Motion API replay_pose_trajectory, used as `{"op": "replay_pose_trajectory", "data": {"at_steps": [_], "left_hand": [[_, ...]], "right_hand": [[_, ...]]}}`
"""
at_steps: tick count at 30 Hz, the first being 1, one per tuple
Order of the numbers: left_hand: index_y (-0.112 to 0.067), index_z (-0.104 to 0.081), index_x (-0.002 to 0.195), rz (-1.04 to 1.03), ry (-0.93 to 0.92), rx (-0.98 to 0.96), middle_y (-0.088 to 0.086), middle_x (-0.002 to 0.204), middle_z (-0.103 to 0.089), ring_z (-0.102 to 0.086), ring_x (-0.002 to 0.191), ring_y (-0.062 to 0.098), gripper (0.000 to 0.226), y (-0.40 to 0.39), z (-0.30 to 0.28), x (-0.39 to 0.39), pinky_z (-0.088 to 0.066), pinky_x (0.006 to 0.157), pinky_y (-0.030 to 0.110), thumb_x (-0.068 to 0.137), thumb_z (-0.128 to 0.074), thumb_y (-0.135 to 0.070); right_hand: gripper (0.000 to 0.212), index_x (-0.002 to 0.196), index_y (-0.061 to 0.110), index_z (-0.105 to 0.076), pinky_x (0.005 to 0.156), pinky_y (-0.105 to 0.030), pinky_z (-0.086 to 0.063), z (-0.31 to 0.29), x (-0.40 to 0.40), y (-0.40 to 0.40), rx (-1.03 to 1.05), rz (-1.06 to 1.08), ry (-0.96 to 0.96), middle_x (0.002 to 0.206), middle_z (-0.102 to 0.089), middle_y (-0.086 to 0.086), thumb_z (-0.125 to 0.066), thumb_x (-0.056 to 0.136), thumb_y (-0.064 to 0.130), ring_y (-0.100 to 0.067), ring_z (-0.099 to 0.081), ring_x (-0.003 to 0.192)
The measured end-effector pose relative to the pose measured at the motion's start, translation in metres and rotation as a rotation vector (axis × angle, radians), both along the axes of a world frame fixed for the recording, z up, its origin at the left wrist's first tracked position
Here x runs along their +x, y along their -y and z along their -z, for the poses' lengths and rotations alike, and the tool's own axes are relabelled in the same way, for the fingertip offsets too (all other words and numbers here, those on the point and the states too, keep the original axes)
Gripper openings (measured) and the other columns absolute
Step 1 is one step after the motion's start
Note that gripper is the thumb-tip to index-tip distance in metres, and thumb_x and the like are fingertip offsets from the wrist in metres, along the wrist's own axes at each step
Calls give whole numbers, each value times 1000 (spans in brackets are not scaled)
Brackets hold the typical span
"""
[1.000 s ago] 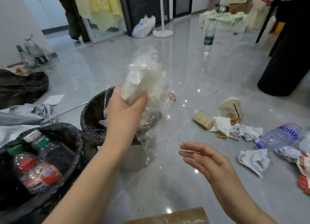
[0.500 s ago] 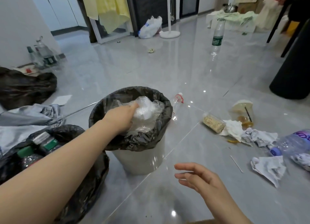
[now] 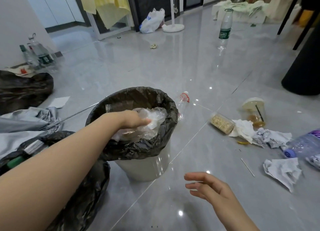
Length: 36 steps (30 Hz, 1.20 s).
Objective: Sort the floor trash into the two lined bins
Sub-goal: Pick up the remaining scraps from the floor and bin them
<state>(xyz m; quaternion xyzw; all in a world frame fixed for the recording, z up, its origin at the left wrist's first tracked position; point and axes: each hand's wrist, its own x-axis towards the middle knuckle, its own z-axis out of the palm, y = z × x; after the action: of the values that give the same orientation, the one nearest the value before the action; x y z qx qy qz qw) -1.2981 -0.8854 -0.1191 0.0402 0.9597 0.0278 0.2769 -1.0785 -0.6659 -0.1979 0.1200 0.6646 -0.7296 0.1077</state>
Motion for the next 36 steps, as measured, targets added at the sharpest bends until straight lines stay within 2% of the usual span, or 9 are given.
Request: {"op": "replay_pose_trajectory", "data": {"at_steps": [5,9,13,16,23,28,32,34,36], "left_hand": [[-15,-52,112,-75,112,141,6,114,-54,-60,96,24,44,-7,13,-12,-56,83,38,85,-65,-48],[-15,-44,76,-15,107,36,4,79,-45,-43,71,15,19,-20,29,-1,-42,67,22,95,-44,-12],[-6,-51,118,106,104,-27,10,105,-50,-48,100,25,27,-18,40,-3,-36,93,30,95,-42,-18],[-1,-53,124,165,103,-73,16,121,-56,-51,115,32,38,-15,50,-9,-38,97,36,97,-45,-27],[-3,-43,137,143,229,-103,15,139,-45,-43,128,30,38,-20,58,-13,-33,102,32,100,-41,-12],[-6,-44,135,46,207,-270,11,136,-50,-44,131,32,102,2,89,-34,-38,105,39,51,-56,-62],[-33,1,153,-43,285,-294,-3,163,-5,-4,149,22,141,13,120,-63,-7,119,40,29,-19,-95],[-28,-3,154,-132,219,-189,4,162,-1,-4,149,25,130,16,128,-71,-8,120,41,49,-24,-101],[-12,-29,150,-54,177,-90,12,157,-27,-27,143,27,70,-4,75,-29,-21,116,36,96,-35,-57]], "right_hand": [[26,88,24,-76,87,-29,-54,8,-14,-5,51,60,-26,93,-73,-3,-62,86,2,-14,-69,91],[37,114,38,-61,94,-19,-46,-14,-43,-1,361,-42,-403,125,-53,19,-60,90,10,3,-53,115],[58,138,28,-46,107,-24,-35,-45,-99,1,1025,-286,-983,152,-32,7,-60,86,8,-13,-36,135],[57,124,15,-61,85,-39,-55,-52,-140,5,1349,-441,-1211,134,-57,-6,-66,71,-5,-29,-53,122],[37,115,6,-69,80,-32,-57,-40,-140,-17,1204,-348,-1393,115,-69,-6,-63,83,-10,-25,-66,105],[16,92,4,-74,56,-30,-54,-32,-125,-24,1174,-103,-1338,89,-71,-5,-60,85,-3,-22,-67,73],[20,93,7,-74,64,-27,-55,-22,-107,-26,1096,-6,-1237,89,-71,-2,-55,92,11,-19,-66,75],[21,96,9,-74,66,-27,-56,-19,-104,-23,1068,-29,-1183,92,-71,-1,-54,92,14,-19,-67,78],[26,99,11,-74,69,-25,-55,-17,-102,-20,1067,-73,-1124,95,-71,0,-51,93,20,-18,-67,82]]}}
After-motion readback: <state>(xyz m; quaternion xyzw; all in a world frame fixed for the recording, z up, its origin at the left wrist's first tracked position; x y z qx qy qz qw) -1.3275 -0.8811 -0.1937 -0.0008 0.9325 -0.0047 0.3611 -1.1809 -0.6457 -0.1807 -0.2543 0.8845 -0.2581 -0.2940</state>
